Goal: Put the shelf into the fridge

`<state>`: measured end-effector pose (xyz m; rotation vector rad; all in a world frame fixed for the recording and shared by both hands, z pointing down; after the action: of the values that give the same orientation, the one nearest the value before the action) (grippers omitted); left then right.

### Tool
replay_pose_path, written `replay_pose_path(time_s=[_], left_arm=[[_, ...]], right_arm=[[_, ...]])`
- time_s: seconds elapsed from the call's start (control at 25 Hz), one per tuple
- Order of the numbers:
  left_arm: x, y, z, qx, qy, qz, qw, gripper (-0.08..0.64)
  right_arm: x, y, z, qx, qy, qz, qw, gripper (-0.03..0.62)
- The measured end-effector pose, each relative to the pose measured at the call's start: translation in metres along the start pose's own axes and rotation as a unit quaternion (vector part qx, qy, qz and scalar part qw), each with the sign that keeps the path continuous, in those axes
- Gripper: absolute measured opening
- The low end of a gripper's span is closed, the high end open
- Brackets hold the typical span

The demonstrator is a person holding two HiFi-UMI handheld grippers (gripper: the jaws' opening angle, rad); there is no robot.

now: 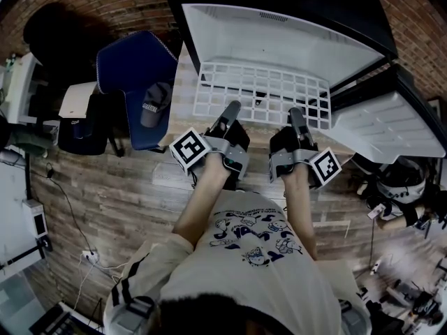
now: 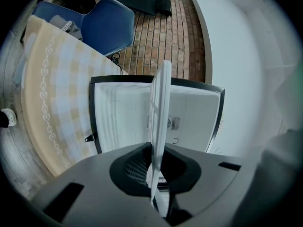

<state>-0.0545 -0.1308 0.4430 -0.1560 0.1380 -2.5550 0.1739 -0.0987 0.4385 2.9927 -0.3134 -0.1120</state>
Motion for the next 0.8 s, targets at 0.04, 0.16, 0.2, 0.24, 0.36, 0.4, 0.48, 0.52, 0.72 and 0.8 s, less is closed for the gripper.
replay_pose_path(time_s=[0.04, 0.16, 0.2, 0.24, 0.36, 0.4, 0.48, 0.52, 0.72, 0.8], left_arm=[[0.0001, 0.0002, 0.0005, 0.002, 0.000, 0.000, 1.0000, 0.038], [0.0020, -0.0005, 0.0042, 0.015, 0.004, 0.000, 0.9999, 0.038], [0.0026, -0.0001, 0.0047, 0.016, 0.007, 0.000, 0.9998, 0.038], [0.0030, 0.0005, 0.0052, 0.017, 0.010, 0.001, 0.9998, 0.038], [0.0032, 0.0015, 0.0072, 0.019, 0.008, 0.001, 0.9998, 0.038], [0.0032, 0.0019, 0.0072, 0.018, 0.008, 0.001, 0.9998, 0.038], [0.0028, 0.0033, 0.0063, 0.014, 0.006, 0.000, 0.9999, 0.038], [0.0026, 0.0036, 0.0064, 0.015, 0.004, -0.001, 0.9999, 0.038], [0.0011, 0.0072, 0.0042, 0.005, 0.003, -0.003, 1.0000, 0.038], [0.0013, 0.0066, 0.0058, 0.011, 0.003, -0.003, 0.9999, 0.038]], right_arm=[[0.0000, -0.0003, 0.0001, 0.001, 0.000, -0.001, 1.000, 0.051], [0.0006, -0.0006, -0.0020, -0.001, 0.000, -0.001, 1.000, 0.051], [0.0010, -0.0003, -0.0029, -0.003, 0.000, -0.001, 1.000, 0.051], [0.0014, 0.0000, -0.0035, -0.004, 0.000, -0.001, 1.000, 0.051], [0.0017, 0.0013, -0.0041, -0.007, 0.001, 0.001, 1.000, 0.051], [0.0018, 0.0016, -0.0045, -0.008, 0.000, 0.002, 1.000, 0.051], [0.0021, 0.0019, -0.0055, -0.009, -0.001, 0.003, 1.000, 0.051], [0.0022, 0.0020, -0.0060, -0.010, 0.000, 0.003, 1.000, 0.051], [0.0028, 0.0032, -0.0063, -0.012, 0.005, 0.003, 1.000, 0.050], [0.0031, 0.0041, -0.0068, -0.013, 0.007, 0.002, 1.000, 0.051]])
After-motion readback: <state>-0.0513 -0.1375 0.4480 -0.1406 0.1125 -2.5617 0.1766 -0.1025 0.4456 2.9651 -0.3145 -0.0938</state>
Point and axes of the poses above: the fingertips, and each gripper's own axes: y forward along the fingers, z to its left, x out of its top, the point moved 8 cm from there along -y, backward along the fingers, and after that the axes turned 6 degrees about -x, right-handed, at the moved point
